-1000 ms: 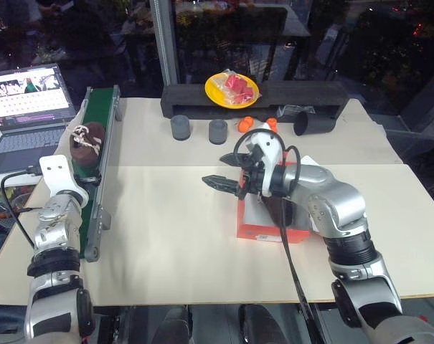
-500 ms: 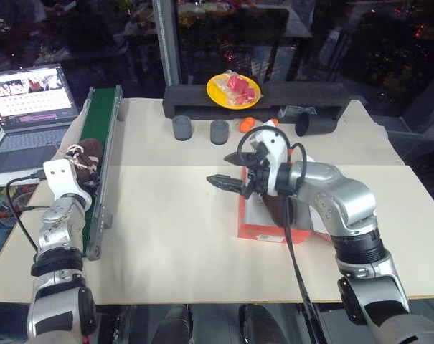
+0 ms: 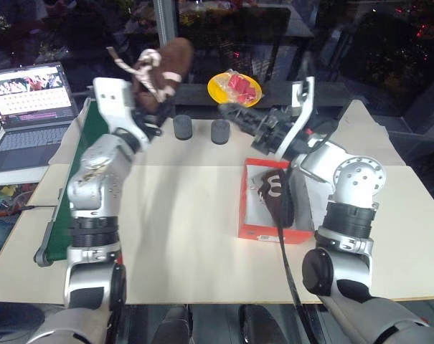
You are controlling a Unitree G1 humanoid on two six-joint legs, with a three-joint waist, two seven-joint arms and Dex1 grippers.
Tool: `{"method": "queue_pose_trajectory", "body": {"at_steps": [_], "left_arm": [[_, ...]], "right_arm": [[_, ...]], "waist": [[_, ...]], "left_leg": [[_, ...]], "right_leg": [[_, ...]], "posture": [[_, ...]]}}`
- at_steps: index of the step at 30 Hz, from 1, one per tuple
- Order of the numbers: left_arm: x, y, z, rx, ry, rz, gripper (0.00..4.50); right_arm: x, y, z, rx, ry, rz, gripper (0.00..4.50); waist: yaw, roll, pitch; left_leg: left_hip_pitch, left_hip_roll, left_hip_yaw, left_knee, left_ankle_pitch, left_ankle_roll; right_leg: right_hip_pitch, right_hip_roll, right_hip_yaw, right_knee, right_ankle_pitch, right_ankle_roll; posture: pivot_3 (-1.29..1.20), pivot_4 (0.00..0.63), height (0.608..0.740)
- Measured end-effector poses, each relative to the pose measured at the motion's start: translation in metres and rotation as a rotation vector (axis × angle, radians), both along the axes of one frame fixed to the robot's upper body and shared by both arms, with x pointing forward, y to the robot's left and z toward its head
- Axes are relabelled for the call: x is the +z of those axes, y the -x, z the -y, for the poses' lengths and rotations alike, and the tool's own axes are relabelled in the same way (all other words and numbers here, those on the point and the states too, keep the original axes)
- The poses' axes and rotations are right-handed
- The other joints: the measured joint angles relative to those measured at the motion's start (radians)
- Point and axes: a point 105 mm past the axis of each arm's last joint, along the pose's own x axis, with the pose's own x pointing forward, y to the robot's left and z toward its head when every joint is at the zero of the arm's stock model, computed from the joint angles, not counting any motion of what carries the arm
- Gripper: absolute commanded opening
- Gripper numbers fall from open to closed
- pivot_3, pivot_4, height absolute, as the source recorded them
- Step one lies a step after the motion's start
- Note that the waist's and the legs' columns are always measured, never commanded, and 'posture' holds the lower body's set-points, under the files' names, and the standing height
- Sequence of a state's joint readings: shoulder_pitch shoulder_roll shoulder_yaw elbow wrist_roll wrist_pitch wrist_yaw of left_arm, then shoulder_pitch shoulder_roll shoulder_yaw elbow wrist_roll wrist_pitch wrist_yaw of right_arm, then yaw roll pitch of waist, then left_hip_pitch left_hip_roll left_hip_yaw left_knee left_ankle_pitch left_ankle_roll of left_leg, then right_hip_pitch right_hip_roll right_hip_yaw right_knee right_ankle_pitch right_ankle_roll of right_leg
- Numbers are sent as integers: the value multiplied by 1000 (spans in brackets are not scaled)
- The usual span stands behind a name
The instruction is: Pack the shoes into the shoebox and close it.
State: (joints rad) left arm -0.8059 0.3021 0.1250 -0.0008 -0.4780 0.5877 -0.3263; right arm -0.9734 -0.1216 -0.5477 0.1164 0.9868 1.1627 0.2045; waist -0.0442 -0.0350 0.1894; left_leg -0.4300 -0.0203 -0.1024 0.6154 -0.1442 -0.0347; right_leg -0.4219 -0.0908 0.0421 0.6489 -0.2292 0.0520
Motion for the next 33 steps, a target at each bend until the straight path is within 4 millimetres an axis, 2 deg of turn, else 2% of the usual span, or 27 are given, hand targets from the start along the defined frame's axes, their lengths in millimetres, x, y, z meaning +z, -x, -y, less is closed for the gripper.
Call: {"method": "queue_pose_trajectory", "body": {"at_steps": [3, 6, 10, 18, 20, 24, 33], "left_arm": [[7, 12, 34, -122, 12, -16, 2491], [11, 28, 60, -226, 1, -22, 2491], [9, 31, 61, -239, -15, -50, 2491], [0, 33, 61, -251, -15, -88, 2491], [1, 34, 60, -256, -21, -79, 2491], [-7, 35, 68, -309, -53, -104, 2491], [-7, 36, 70, -315, -48, -96, 2491]], "right_arm": [[1, -7, 20, -65, -65, -43, 4500], [0, -10, 28, -101, -92, -64, 4500], [2, -9, 31, -106, -91, -64, 4500], [2, -8, 32, -129, -55, -65, 4500], [7, -4, 34, -132, -66, -45, 4500], [34, 19, 36, -103, -53, 73, 4500], [30, 23, 28, -87, -20, 58, 4500]], "waist": [[-4, 0, 0], [-13, 1, 0], [-27, 1, 0], [-20, 2, 0], [-18, 2, 1], [-13, 3, 1], [-17, 3, 1]], "left_leg": [[0, 0, 1, 0, 0, 0], [0, 0, 2, 0, 0, 1], [1, 1, 2, 0, 0, 2], [0, 0, 2, 0, 1, 2], [0, 0, 2, 0, 1, 2], [0, 1, 2, 0, 1, 2], [0, 1, 2, 0, 1, 2]], "right_leg": [[0, 0, 0, 0, 0, 0], [0, 0, 1, 0, 0, 0], [0, 1, 2, 0, 0, 0], [0, 1, 1, -1, 0, 0], [0, 1, 1, -1, 0, 0], [1, 1, 1, -1, 0, 0], [1, 1, 1, -1, 0, 0]], "posture": [[0, 150, 740], [0, 150, 740], [0, 150, 740], [0, 150, 740], [0, 150, 740], [0, 150, 740], [0, 150, 740]]}}
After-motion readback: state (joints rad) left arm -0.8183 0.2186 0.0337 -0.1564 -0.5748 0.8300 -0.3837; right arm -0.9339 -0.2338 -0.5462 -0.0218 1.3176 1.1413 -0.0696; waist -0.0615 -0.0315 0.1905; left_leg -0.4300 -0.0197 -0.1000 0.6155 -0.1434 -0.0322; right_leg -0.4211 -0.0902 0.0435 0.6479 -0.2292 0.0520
